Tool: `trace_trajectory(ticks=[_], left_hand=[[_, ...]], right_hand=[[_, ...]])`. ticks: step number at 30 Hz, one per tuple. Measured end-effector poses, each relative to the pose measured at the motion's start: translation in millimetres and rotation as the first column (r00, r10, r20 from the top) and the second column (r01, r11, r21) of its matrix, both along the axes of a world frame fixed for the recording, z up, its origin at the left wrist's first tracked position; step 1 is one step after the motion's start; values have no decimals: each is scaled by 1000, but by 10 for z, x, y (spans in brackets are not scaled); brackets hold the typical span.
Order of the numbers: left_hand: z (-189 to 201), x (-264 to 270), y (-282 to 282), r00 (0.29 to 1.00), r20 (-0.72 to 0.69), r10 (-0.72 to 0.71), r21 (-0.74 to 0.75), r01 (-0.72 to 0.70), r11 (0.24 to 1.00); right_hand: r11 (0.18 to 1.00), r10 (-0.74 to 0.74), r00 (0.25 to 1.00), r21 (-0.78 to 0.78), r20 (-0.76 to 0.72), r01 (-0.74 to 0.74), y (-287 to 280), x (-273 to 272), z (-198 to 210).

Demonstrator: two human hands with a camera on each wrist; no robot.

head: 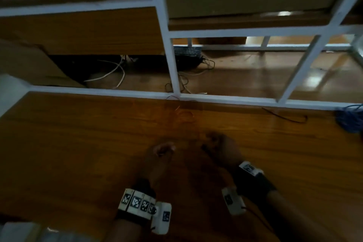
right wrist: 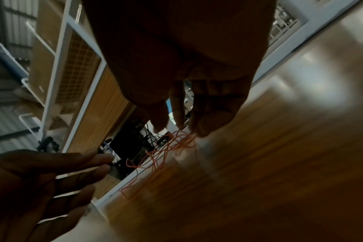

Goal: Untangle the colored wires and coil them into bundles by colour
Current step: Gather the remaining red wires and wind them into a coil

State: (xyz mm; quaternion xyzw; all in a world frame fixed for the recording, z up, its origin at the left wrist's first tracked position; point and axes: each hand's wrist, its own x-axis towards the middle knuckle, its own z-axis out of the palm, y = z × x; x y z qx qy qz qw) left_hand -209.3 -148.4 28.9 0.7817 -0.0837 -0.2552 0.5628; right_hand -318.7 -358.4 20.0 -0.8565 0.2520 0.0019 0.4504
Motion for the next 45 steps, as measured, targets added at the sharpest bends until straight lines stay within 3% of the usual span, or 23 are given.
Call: trace_trajectory(ticks=[6,9,10,11,13,16,17,21,24,27,30,33,37,39,40,43,45], left_hand=[[6,577,277,998,-37,-58,-46,56,997],[64,791,281,998,-16,-59,-3,59,998],[84,839,286,991,76,-109,26,107,994],[121,874,287,956,221,-192,79,179,981],[169,897,261,807,449,-384,168,346,923],[360,787,111,592,525,-612,362,496,790],[398,746,43,580,504,-640,397,502,768],[256,770,-35,649,404,-644,441,479,759],[67,872,80,691,376,-617,366,501,784],[-80,1057,302,719,400,-568,450,386,805],[-104,1228,547,763,361,-535,505,322,801],[-119,1347,776,716,340,-610,589,344,731],[-257,1497,964,730,288,-621,702,281,655],[-208,1469,943,728,313,-609,689,267,673],[-118,1401,898,705,348,-618,664,280,693],[107,1090,663,539,498,-680,638,303,708],[92,927,501,574,374,-728,646,402,649]], right_hand=[[983,-182,982,17,-48,183,278,766,-33],[989,-133,988,-48,71,137,470,755,118],[994,-91,991,-54,103,97,535,706,204],[998,-34,991,-55,127,41,599,641,304],[993,91,986,-84,136,-80,716,498,540],[982,170,976,-110,133,-156,734,385,795],[985,159,977,-97,141,-146,689,365,854],[999,19,974,-44,226,-9,541,272,986],[999,-35,973,41,227,27,463,211,956],[998,-60,978,2,199,61,344,196,797],[983,-99,986,-142,134,118,185,174,568],[981,-150,983,-111,107,162,156,170,424],[996,-42,987,-69,157,53,302,212,363],[999,-11,987,-34,158,17,405,263,361],[1000,-1,987,-26,159,6,457,300,353],[999,19,985,-34,172,-14,607,395,317],[1000,10,981,7,192,-11,691,438,321]])
